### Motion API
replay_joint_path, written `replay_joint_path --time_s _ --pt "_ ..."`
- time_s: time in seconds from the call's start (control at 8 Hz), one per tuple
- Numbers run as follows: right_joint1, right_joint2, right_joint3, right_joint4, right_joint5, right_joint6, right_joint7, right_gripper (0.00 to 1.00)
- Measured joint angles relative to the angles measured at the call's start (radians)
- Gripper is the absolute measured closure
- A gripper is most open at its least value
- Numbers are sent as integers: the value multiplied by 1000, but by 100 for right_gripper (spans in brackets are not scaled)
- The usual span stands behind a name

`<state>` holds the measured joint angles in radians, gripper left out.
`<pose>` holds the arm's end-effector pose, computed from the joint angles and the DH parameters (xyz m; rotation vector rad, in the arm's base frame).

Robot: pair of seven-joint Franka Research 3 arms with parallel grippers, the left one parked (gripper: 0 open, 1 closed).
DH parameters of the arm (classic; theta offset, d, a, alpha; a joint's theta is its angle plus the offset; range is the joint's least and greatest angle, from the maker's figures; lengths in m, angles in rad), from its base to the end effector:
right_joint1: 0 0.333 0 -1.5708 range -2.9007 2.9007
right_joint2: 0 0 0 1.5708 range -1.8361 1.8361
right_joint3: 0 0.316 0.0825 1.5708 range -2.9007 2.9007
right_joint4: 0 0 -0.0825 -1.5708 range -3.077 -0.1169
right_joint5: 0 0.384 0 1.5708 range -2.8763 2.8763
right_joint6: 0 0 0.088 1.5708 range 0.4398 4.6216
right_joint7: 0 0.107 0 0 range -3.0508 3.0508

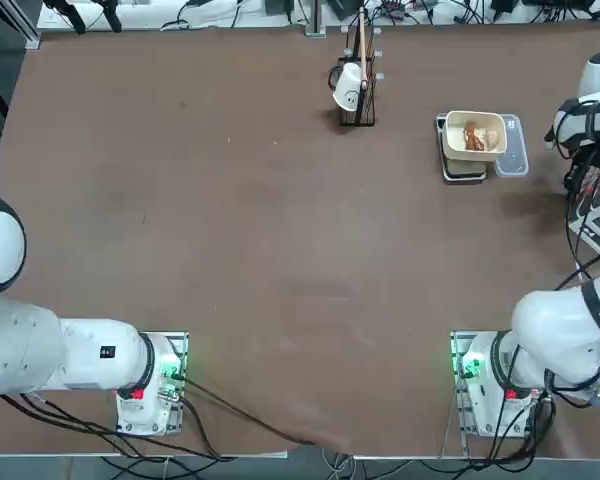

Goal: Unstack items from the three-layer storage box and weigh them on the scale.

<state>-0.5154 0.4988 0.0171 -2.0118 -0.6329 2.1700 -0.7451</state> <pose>0.4897 -0.2925 0.1837 2.6958 0.9840 -0.7700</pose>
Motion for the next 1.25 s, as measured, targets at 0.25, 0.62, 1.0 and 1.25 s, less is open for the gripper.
replay_joint_path --time_s 0.25,0.62,1.0,1.25 --pt "0 0 1 0 0 0 10 89" --pt "11 0 24 8 1 -1 30 89" --pt "61 1 51 30 65 -1 44 89" --pt "93 5 51 51 88 -2 47 89"
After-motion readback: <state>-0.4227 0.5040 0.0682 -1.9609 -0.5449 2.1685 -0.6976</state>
